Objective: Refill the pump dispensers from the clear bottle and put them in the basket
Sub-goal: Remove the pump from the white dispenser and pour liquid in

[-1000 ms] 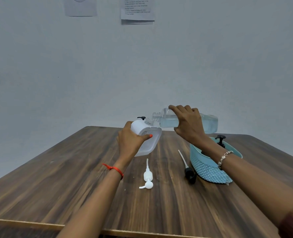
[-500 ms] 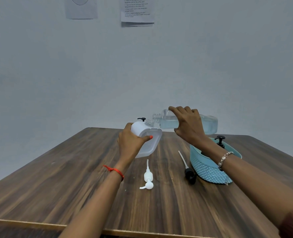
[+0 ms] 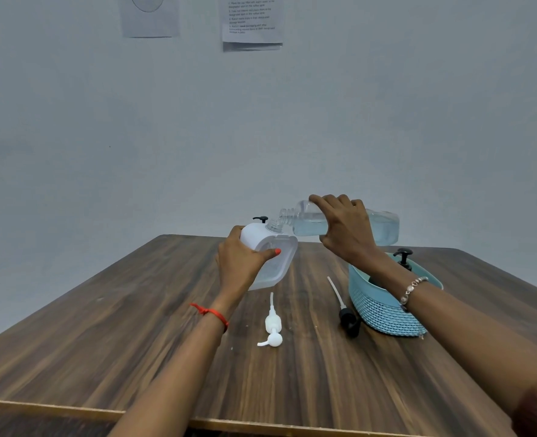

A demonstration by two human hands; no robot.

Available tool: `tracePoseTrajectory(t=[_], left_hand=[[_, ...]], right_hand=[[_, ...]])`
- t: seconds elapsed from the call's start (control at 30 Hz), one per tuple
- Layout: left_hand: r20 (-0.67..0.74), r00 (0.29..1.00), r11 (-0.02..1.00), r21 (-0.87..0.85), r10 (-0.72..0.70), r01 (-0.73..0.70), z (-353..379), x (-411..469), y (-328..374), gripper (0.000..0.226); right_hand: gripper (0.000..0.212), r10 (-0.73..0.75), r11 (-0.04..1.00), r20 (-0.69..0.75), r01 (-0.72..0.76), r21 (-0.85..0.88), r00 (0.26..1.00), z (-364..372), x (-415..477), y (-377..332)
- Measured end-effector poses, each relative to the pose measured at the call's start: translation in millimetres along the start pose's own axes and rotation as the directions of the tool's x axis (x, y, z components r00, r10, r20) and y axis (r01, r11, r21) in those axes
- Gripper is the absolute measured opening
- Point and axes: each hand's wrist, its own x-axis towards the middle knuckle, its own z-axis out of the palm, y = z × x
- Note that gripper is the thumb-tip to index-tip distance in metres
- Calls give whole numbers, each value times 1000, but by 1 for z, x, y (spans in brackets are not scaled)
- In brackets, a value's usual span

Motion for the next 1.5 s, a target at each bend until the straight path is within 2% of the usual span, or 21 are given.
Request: tracePoseTrajectory(t=[1.5], left_hand=[[-5,1000,999,-32,-26,26,0,-6,-10,63]], right_hand=[[73,-24,1000,18,24,-13,1000,-4,-2,-5]])
